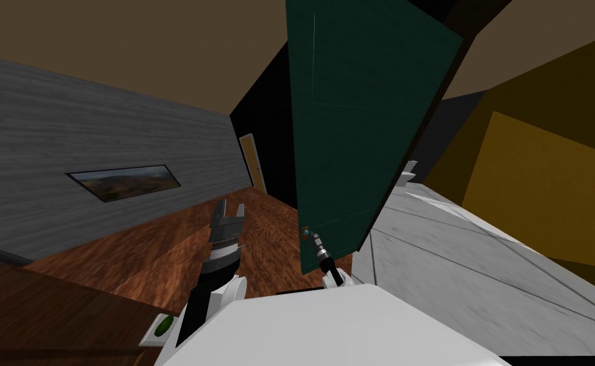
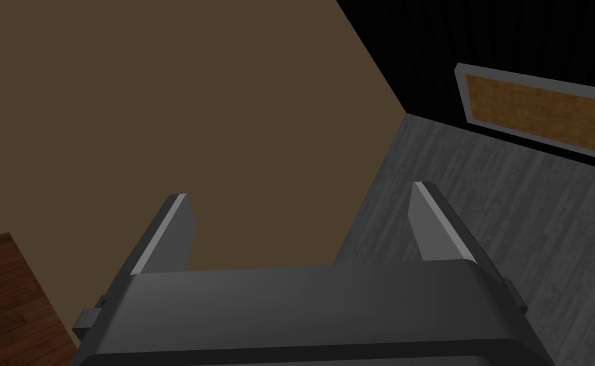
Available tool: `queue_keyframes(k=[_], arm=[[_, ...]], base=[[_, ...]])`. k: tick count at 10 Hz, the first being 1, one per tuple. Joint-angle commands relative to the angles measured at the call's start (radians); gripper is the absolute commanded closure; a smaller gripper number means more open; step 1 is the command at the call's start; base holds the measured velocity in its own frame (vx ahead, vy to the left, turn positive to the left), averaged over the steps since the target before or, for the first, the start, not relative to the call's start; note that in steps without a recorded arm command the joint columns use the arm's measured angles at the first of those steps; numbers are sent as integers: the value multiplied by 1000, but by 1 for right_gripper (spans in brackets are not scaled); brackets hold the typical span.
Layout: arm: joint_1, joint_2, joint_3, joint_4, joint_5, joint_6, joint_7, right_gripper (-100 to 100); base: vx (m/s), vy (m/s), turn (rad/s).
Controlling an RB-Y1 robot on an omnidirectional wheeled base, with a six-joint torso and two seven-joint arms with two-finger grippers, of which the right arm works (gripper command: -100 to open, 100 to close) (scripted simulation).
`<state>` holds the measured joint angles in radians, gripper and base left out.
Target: Push the door open
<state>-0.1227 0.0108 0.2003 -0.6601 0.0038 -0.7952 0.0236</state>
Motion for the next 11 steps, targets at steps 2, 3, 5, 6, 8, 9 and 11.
queue_keyframes(k=[2, 3, 5, 6, 8, 9, 11], arm=[[14, -30, -2, -22, -44, 7, 32, -100], [10, -32, -6, -19, -66, 8, 47, -100], [4, -21, -13, -15, -110, 8, 77, -100], [2, -8, -16, -13, -130, 8, 90, -100], [-3, 22, -20, -10, -161, 8, 110, -100], [-4, 33, -22, -9, -168, 9, 115, -100], [-1, 3, -22, -9, -164, 6, 114, -100]], base=[[-137, -108, 105], [-208, -120, 108], [-184, -82, 126], [-199, -22, 115], [-205, 58, 99], [-158, 162, 44], [9, 14, 4]])
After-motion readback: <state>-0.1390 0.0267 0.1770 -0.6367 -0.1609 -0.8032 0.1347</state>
